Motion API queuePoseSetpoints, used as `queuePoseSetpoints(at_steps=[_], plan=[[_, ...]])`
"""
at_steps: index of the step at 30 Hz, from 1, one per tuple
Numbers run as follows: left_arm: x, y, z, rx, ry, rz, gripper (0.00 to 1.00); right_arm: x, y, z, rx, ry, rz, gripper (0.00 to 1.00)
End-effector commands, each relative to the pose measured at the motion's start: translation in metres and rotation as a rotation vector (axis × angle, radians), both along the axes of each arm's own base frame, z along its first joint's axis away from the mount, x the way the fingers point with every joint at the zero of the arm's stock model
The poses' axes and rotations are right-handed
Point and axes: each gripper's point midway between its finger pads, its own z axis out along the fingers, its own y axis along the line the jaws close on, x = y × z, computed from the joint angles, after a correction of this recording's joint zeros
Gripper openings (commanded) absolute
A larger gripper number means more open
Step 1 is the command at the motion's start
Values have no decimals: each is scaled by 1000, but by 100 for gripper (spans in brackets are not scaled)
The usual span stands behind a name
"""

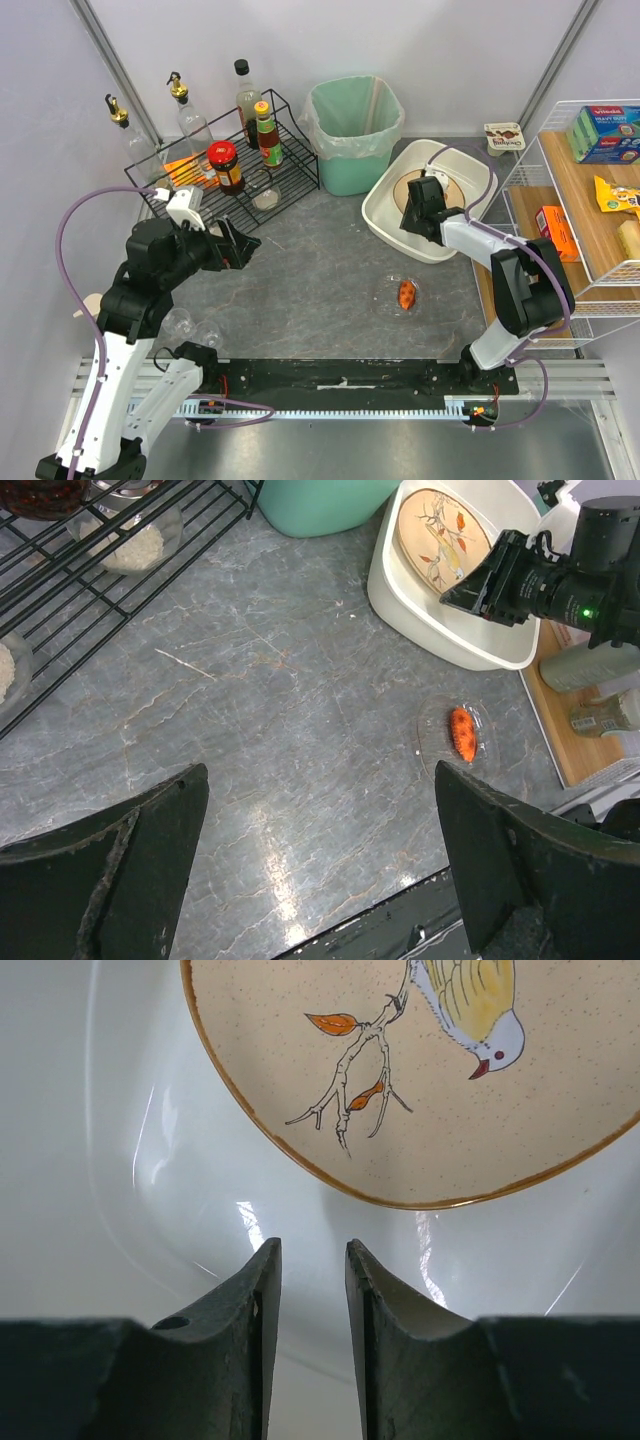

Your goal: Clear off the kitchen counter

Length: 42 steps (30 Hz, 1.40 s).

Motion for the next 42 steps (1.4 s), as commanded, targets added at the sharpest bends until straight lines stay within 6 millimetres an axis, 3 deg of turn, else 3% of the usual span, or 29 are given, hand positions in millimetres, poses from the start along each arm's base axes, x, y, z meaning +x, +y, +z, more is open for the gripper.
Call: queuePoseSetpoints(at_steps=[1,9,22,26,31,38,42], plan=[[1,-3,7,14,-57,-35,99,3,6,-3,11,8,33,37],[1,-8,7,-7,-45,-55,95,13,-3,-17,-46,27,-14,36],[1,-15,-5,-28,3,-86,94,38,-41,-11,-121,-44,-205,34],[5,-24,-12,-52,32,-119,93,38,-47,-5,-148,-64,-214,35],[6,-43,-23,-115,82,-207,93,26,-46,-2,-150,-30,-184,43],[16,-72,-55,-156,169,-254,92,-6,-24,56,3,-101,-59,60],[20,-101,-78,-126,220,-252,92,-31,-2,81,96,-103,50,67]])
